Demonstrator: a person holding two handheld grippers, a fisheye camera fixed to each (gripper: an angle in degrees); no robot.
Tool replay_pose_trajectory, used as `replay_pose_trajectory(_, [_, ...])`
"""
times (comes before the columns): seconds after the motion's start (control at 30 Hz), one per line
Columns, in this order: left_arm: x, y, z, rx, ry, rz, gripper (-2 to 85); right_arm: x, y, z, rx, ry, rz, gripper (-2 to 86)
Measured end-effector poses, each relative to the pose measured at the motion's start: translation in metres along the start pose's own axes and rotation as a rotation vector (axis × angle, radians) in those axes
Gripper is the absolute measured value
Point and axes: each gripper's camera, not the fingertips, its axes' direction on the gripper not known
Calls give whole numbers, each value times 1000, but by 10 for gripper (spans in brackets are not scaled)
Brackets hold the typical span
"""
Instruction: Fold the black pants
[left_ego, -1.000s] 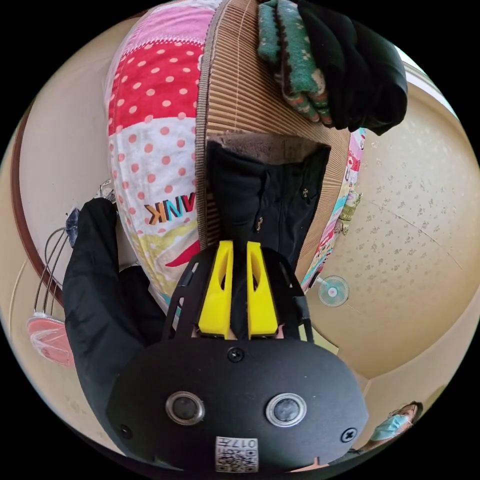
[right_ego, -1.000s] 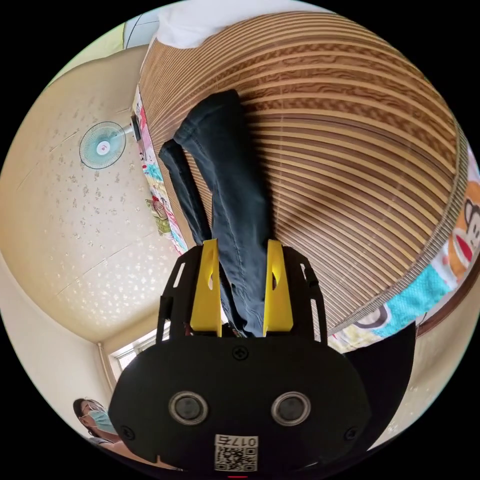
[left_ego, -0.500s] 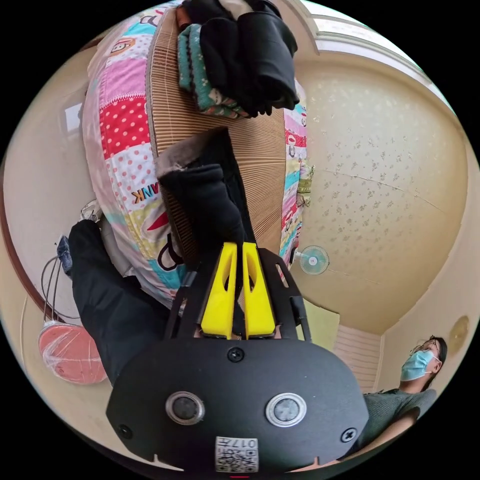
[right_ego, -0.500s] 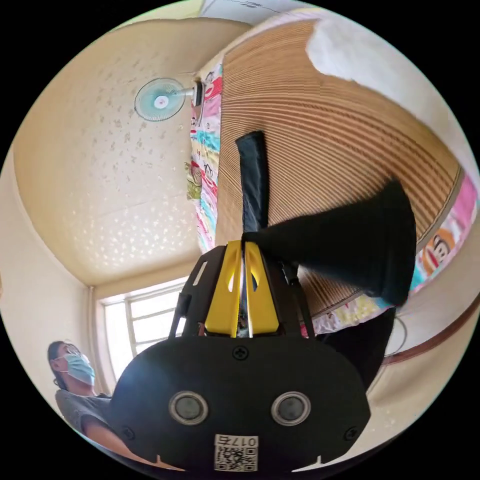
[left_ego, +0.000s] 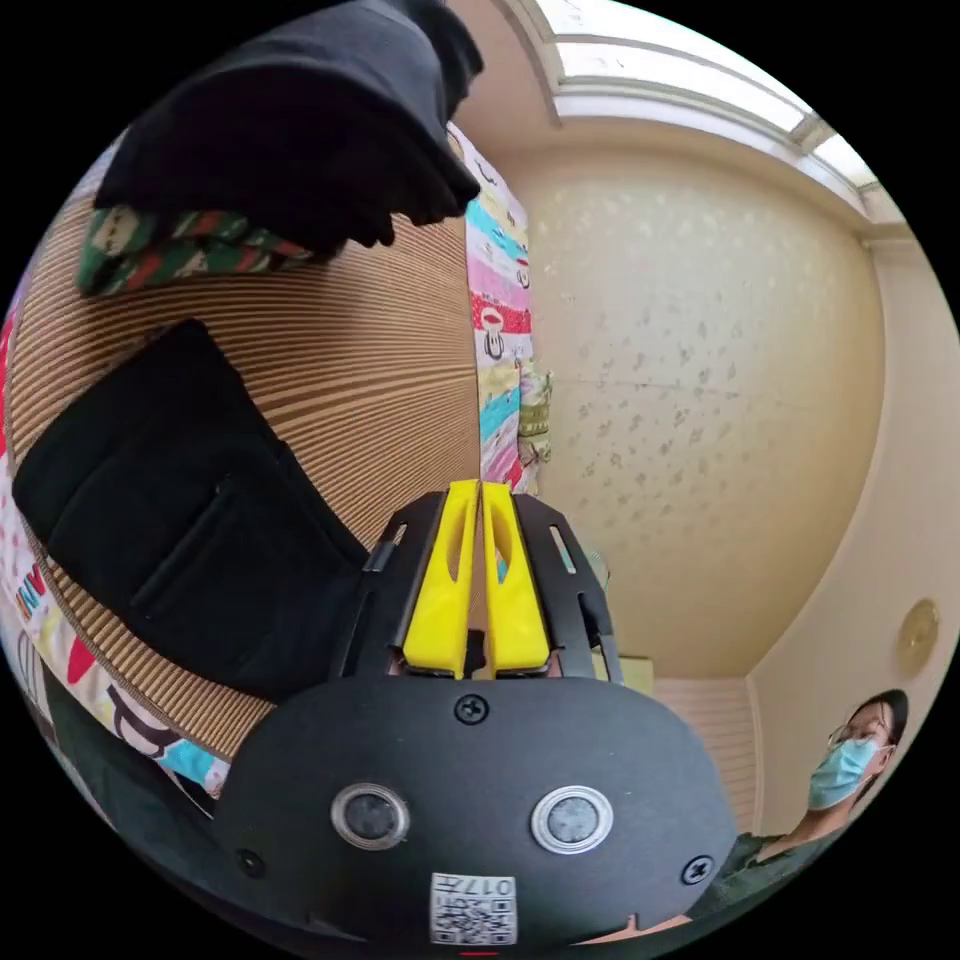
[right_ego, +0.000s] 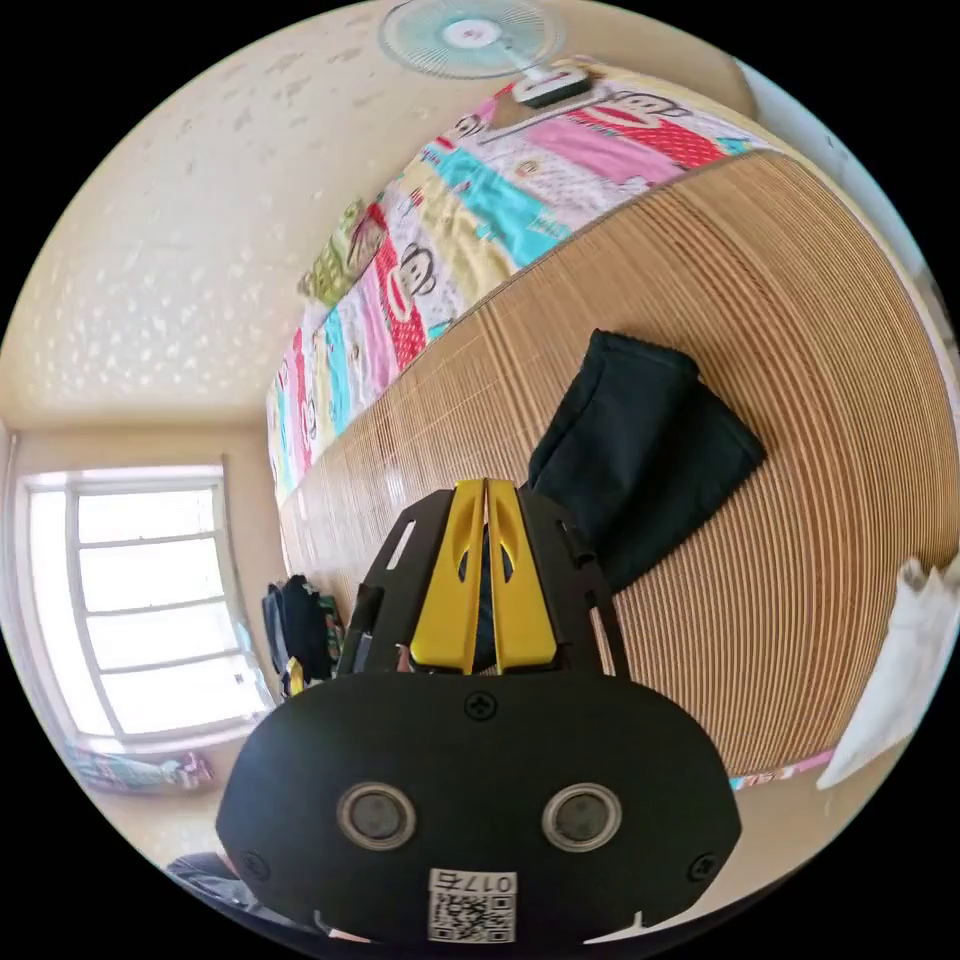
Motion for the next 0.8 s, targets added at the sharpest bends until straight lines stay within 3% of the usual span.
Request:
replay_pose_trajectory(0.17, [24, 22, 71, -299, -293, 194, -9, -33, -8, 85, -249, 274, -184, 4])
replay_pose_trajectory(0.33, [6, 56, 129, -599, -628, 337, -10, 6, 43, 197, -667, 689, -321, 6])
replay_pose_trajectory(0.4, [-13, 75, 148, -785, -818, 412, -10, 4, 70, 198, -587, 734, -395, 6])
replay_pose_trajectory(0.53, [-20, 92, 143, -850, -886, 506, -10, 10, 144, 199, -563, 863, -511, 5])
replay_pose_trajectory(0.67, [-24, 87, 124, -854, -907, 419, -9, 41, 203, 195, -698, 826, -409, 5])
replay_pose_trajectory(0.73, [-24, 85, 115, -842, -924, 399, -9, 69, 231, 187, -844, 684, -282, 6])
replay_pose_trajectory(0.8, [-26, 81, 100, -808, -901, 336, -10, 91, 249, 173, -873, 543, -200, 8])
